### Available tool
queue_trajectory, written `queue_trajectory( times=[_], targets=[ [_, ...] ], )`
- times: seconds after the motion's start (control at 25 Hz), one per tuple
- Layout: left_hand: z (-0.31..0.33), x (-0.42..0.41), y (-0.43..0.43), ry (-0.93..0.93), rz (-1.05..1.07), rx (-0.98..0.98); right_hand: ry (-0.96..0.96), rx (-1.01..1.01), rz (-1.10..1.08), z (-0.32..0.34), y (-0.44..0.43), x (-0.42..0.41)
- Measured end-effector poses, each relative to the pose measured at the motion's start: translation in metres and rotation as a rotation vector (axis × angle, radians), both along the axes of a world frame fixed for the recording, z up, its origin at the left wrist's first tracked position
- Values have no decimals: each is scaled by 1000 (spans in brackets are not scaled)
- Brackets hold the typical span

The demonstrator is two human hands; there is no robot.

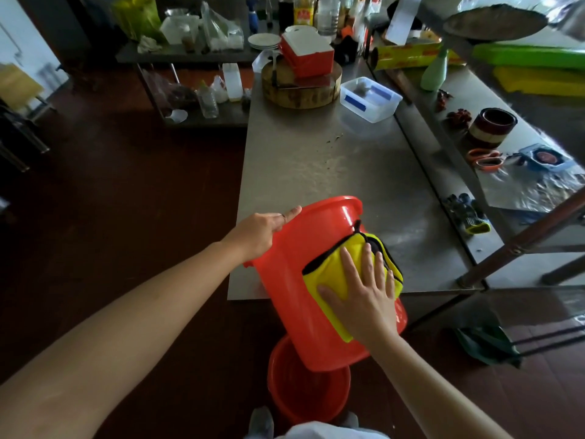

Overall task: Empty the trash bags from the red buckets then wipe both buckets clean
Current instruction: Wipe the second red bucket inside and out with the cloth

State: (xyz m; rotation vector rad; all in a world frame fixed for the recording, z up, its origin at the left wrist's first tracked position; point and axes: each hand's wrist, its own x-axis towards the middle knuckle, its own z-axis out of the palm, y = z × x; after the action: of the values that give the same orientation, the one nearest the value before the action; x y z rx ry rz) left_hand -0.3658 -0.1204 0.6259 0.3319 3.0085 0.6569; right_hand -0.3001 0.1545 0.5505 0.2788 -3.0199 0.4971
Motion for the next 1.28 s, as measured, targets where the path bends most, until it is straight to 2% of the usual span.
queue_trajectory(
  times=[0.12,0.2,0.28,0.44,0.56,0.72,0.88,1.08,1.28],
  targets=[
    [4,6,6,14,-45,16,-27,-24,-45,-17,31,31],
    [6,5,22,118,-84,46,-37,-42,-61,-22,37,43],
    [7,-8,48,203,-29,16,-55,-55,-80,-21,35,47],
    [10,-41,112,166,24,-162,-55,-59,-99,-17,29,47],
    [8,-60,128,102,93,-145,-53,-79,-111,-17,24,50],
    [10,-67,115,81,106,27,-86,-112,-138,-8,7,30],
    [15,-72,86,103,71,273,-46,-116,-213,21,-24,-33],
    [13,-84,60,66,94,278,-127,-79,-152,56,-54,-115],
    [1,-79,20,-64,155,236,-77,-21,-65,37,-48,-92]
  ],
)
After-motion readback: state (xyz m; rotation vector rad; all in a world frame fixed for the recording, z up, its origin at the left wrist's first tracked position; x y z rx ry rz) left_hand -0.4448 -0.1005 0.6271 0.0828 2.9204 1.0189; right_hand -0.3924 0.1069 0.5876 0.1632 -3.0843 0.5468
